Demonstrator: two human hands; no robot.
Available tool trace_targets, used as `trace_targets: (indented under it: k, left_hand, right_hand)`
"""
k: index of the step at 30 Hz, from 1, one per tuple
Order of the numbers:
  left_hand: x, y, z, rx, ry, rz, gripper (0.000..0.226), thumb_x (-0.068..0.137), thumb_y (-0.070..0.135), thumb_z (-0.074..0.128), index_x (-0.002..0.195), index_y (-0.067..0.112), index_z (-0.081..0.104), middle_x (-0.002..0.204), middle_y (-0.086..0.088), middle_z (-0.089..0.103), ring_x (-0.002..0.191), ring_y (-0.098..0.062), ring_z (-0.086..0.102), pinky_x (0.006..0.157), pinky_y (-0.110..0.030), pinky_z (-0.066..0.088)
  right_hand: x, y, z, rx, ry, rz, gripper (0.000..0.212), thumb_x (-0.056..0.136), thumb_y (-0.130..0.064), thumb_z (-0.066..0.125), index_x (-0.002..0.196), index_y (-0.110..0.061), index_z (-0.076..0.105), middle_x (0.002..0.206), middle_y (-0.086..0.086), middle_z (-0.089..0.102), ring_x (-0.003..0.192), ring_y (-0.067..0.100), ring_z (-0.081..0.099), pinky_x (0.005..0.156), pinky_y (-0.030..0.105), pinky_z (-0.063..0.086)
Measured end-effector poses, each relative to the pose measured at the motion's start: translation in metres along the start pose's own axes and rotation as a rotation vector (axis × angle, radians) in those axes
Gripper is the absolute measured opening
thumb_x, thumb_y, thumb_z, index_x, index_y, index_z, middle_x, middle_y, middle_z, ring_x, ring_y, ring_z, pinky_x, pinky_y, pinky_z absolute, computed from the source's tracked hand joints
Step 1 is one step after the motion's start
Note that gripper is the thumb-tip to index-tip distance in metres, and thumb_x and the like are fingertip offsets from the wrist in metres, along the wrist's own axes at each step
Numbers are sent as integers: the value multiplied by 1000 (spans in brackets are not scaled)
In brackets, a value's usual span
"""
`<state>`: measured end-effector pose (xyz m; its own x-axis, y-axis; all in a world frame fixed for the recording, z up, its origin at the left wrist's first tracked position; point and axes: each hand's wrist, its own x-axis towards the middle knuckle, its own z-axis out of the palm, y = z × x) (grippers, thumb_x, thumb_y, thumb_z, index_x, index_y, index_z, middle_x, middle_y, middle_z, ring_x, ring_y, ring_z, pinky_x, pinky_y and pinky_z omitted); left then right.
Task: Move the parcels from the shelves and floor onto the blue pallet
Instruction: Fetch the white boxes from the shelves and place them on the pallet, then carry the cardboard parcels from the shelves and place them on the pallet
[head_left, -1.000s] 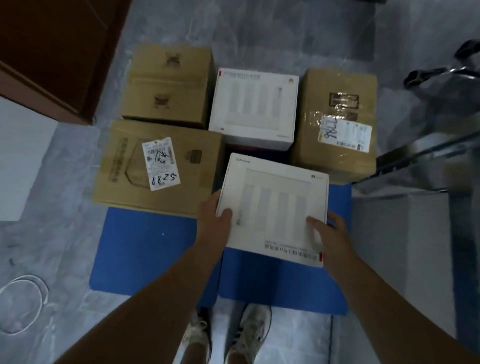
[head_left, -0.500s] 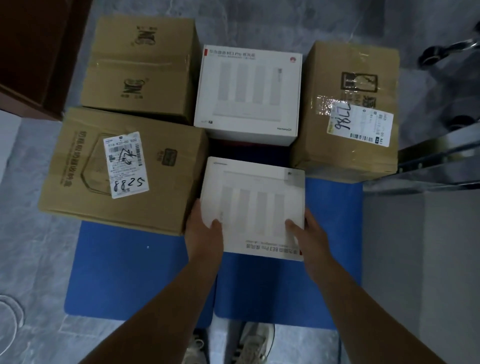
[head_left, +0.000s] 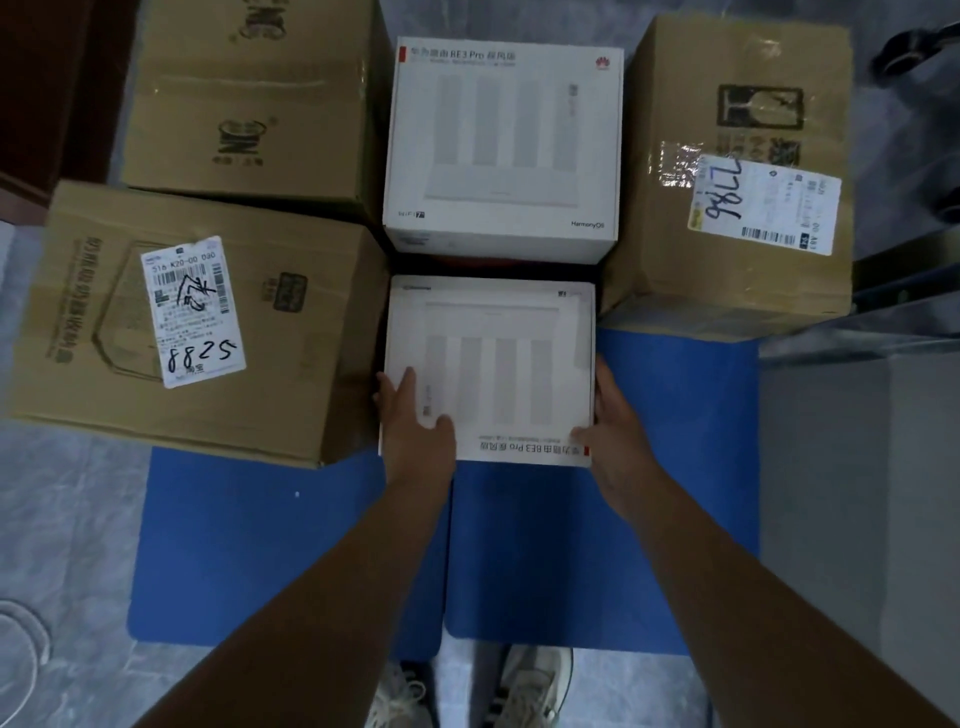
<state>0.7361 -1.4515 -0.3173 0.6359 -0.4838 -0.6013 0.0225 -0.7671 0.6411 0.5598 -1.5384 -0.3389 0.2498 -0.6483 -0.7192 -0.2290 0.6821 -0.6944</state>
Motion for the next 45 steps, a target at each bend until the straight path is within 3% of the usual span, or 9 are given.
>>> trace_targets:
  k: [4, 8, 11, 15, 23, 31, 35, 41, 45]
  left_hand:
    - [-9, 1, -1, -186, 25, -18, 57, 98, 6, 52, 151, 21, 35, 160, 9, 20, 144, -8, 26, 111, -13, 21]
    - [-37, -33, -34, -328, 164, -392, 22, 100, 17, 48, 113, 15, 65, 112, -3, 66, 85, -8, 58, 65, -21, 48]
    - [-25, -54, -76, -785, 368, -703, 39, 106, 20, 35, 130, -7, 50, 134, -28, 53, 116, -34, 55, 92, -26, 48]
    - [1, -35, -124, -1052, 324, -458, 75, 93, 66, 42, 143, 11, 42, 136, -12, 54, 123, -30, 55, 100, -44, 46]
    - [7, 1, -102, -706, 343, -436, 63, 74, 61, 74, 111, 14, 56, 104, -4, 65, 95, -21, 67, 80, -43, 60]
    - [-43, 39, -106, -193, 37, -508, 47, 94, 53, 53, 79, 9, 58, 86, -12, 60, 75, -23, 58, 75, -36, 49]
    - [-84, 122, -123, -157, -143, -331, 64, 93, 47, 60, 134, 0, 50, 134, -22, 54, 119, -33, 55, 94, -41, 47]
    - [-170, 297, -209, -6, -144, 153, 60, 93, 31, 66, 136, -3, 44, 137, -21, 52, 122, -35, 52, 93, -27, 47]
    - [-248, 409, -286, 313, -86, 607, 61, 93, 38, 63, 139, 2, 45, 138, -15, 52, 128, -31, 49, 103, -32, 36]
  right_hand:
    - [-5, 6, 12, 0, 310, 185, 66, 89, 5, 54, 144, -30, 44, 138, -2, 55, 117, 20, 56, 85, 41, 53]
    - [-27, 17, 18, 321, 308, 430, 77, 92, -19, 67, 153, -24, 21, 144, 8, 45, 124, 32, 51, 94, 58, 49]
    - [-32, 10, 28, 486, 193, 400, 58, 90, -4, 65, 141, -18, 42, 128, 16, 60, 108, 33, 65, 78, 46, 60]
    - [-22, 3, 35, 469, 240, 341, 47, 89, 7, 62, 130, -13, 51, 122, 16, 63, 106, 30, 66, 75, 38, 59]
    - [-25, 1, 41, 357, 227, 316, 48, 91, 13, 52, 131, -12, 49, 123, 17, 61, 110, 31, 61, 84, 40, 56]
    - [-57, -53, 53, -24, 375, 378, 25, 93, -3, 46, 115, -7, 56, 109, 23, 58, 88, 26, 52, 67, 35, 48]
    - [-101, -153, 72, -54, 225, 277, 47, 95, -5, 55, 141, -12, 46, 107, 16, 58, 104, 35, 58, 90, 45, 48]
    - [-216, -381, 66, -426, 133, -156, 43, 93, -4, 57, 136, -7, 53, 88, 5, 60, 63, 2, 54, 53, 6, 40]
    - [-332, -518, 59, -604, 109, -460, 46, 94, -7, 59, 138, -7, 49, 134, 15, 54, 117, 24, 55, 86, 23, 42]
